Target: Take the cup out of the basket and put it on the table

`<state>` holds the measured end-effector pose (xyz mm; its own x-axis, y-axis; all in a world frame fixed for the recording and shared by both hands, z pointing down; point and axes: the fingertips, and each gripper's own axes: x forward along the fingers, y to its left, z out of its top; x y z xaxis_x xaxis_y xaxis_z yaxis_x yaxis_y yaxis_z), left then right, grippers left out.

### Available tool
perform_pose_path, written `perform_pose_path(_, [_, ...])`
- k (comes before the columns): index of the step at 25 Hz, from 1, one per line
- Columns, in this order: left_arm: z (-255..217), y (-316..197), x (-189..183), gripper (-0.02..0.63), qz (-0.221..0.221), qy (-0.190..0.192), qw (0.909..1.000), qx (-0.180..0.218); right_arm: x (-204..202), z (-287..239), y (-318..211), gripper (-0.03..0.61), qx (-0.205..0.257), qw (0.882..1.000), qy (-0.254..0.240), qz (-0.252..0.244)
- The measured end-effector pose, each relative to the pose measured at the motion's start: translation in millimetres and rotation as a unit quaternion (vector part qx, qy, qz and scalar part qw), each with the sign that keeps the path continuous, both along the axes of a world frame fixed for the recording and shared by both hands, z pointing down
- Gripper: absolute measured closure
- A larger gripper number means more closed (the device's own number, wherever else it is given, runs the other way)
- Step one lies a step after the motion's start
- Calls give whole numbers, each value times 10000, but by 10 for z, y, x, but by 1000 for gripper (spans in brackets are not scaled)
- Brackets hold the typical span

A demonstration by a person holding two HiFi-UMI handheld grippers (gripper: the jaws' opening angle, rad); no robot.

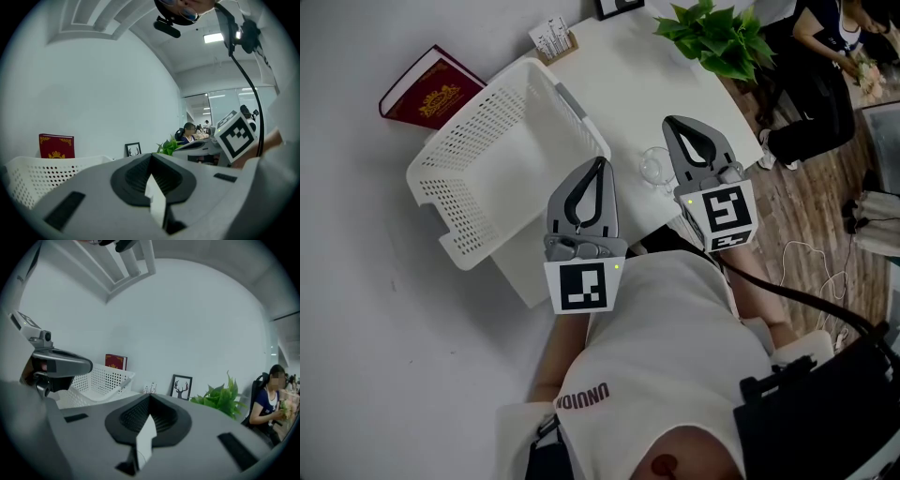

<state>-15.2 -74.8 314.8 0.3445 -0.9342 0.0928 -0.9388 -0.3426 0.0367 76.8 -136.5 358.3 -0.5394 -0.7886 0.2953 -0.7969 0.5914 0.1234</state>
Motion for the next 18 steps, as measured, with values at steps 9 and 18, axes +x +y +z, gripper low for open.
perform_pose_path(9, [-6, 25, -12, 604, -7, 2, 10000, 18, -1, -164, 34, 561, 279, 9996, -98, 15])
perform_pose_path(18, [1, 36, -21, 604, -22, -21, 10000, -18, 14, -165, 52, 561, 295, 9995, -102, 53])
